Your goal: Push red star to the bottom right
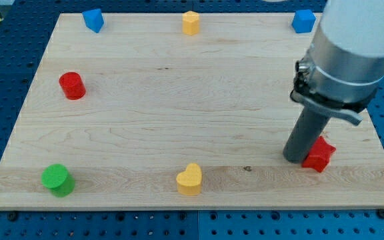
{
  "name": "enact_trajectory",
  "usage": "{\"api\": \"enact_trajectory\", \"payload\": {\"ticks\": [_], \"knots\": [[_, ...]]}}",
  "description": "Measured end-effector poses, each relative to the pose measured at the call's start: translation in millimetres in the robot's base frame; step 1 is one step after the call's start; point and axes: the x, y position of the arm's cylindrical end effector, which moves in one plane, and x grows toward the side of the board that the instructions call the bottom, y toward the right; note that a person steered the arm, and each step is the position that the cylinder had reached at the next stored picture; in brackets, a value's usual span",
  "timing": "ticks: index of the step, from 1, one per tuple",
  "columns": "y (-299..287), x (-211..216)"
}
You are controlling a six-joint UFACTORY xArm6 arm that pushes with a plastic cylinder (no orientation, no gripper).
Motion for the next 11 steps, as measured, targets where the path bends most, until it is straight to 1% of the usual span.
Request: {"api": "enact_trajectory", "payload": {"ticks": [2, 3, 6, 7, 9, 11], "knots": [[50.3, -13.1], [53.7, -28.8], [65.5, -11.6], [78.4, -3.1], [101.0, -2.9], [103.9, 0.6]]}}
